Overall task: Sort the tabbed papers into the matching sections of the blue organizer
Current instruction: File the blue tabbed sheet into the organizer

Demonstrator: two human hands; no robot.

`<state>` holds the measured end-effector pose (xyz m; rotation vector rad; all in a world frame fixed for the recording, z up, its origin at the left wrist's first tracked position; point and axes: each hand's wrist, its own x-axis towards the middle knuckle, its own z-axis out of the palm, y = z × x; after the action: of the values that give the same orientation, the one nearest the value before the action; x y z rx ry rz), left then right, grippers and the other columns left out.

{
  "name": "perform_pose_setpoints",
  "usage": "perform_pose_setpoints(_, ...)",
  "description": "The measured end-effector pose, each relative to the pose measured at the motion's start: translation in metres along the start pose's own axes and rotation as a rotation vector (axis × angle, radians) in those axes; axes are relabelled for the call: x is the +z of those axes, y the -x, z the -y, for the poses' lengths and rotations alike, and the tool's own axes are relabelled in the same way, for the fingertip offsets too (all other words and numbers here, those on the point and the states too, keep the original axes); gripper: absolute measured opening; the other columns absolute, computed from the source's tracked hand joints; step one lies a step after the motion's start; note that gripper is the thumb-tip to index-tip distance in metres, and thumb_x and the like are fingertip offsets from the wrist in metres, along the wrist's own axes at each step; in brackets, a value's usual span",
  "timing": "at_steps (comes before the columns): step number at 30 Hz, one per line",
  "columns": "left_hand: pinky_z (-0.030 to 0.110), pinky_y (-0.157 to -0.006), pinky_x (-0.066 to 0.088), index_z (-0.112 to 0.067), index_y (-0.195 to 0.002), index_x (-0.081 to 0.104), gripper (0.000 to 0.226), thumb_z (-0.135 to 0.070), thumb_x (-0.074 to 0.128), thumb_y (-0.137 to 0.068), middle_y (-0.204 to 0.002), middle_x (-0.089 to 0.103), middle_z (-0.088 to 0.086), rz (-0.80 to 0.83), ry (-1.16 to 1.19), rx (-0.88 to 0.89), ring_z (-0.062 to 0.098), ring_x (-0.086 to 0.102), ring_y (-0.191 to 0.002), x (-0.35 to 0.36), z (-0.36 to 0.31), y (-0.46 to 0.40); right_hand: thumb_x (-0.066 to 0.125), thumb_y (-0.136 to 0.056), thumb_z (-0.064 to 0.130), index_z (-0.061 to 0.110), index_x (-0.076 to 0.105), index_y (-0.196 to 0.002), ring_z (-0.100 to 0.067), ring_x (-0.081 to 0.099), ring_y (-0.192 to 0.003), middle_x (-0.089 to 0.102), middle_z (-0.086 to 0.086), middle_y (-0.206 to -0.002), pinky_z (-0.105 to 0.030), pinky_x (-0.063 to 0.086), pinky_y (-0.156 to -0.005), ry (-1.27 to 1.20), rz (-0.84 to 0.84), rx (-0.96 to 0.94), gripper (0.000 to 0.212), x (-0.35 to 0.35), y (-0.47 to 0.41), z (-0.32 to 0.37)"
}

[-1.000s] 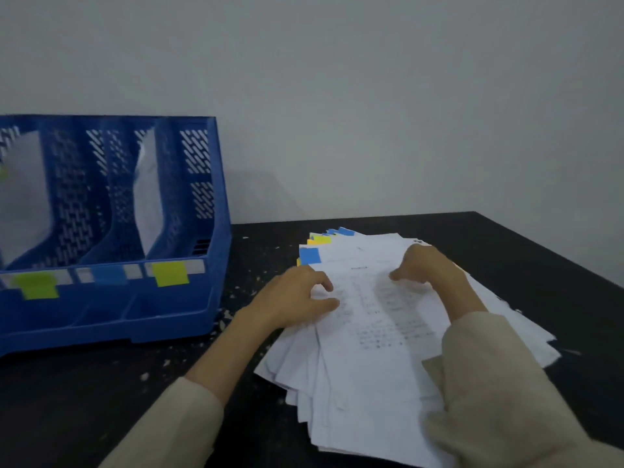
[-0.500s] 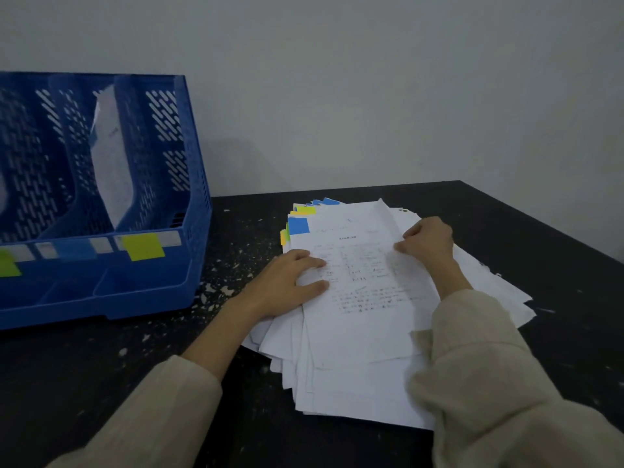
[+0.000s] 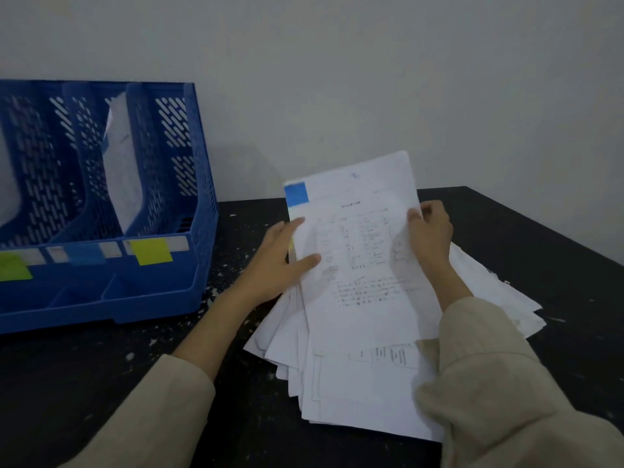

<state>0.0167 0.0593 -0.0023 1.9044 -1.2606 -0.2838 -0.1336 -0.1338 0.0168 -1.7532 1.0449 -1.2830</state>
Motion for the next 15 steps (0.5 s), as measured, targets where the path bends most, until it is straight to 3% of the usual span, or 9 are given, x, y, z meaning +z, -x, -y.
perform_pose_setpoints(4,0.04,-0.11,0.033,-0.04,-0.142,0.022,0.074,-0.034,0.067,-0.084,-0.146,0.031,-0.003,-0.071,0.18,0.091,0.015,0.034,-0.131,-0.022,-0.013,0.0,0.048,-0.094,0.012,0.009,0.05,-0.096,-0.005,0.047,-0.069,0.051,0.009,-0.078,-0.015,0.038,-0.059,-0.266,-0.013,0.091,0.004,0.009,0.004,0.012)
perform_pose_setpoints(8,0.015,-0.091,0.041,-0.039,-0.126,0.038,0.052,-0.01,0.061,-0.089,-0.126,0.045,-0.018,-0.096,0.133,0.194,0.008,0.046,-0.115,-0.05,-0.027,0.007,0.051,-0.094,0.015,0.01,0.051,-0.097,-0.011,0.051,-0.081,0.055,0.006,-0.084,-0.019,0.041,-0.067,-0.423,0.059,0.153,0.006,0.024,0.012,0.026)
perform_pose_setpoints(11,0.015,-0.095,0.039,-0.03,-0.113,0.057,0.043,0.005,0.054,-0.087,-0.121,0.054,-0.022,-0.181,0.106,0.257,0.0,0.049,-0.115,-0.077,-0.033,0.016,0.05,-0.095,0.015,0.01,0.052,-0.095,-0.014,0.052,-0.085,0.055,0.002,-0.087,-0.023,0.043,-0.073,-0.49,0.159,0.183,0.006,0.039,0.02,0.045)
perform_pose_setpoints(15,0.011,-0.098,0.038,-0.034,-0.096,0.066,0.045,0.007,0.053,-0.087,-0.11,0.063,-0.023,-0.331,0.033,0.279,-0.007,0.053,-0.112,-0.121,-0.031,0.038,0.052,-0.09,0.009,0.014,0.051,-0.085,-0.02,0.051,-0.078,0.053,-0.006,-0.086,-0.034,0.043,-0.07,-0.524,0.377,0.157,0.007,0.059,0.034,0.081)
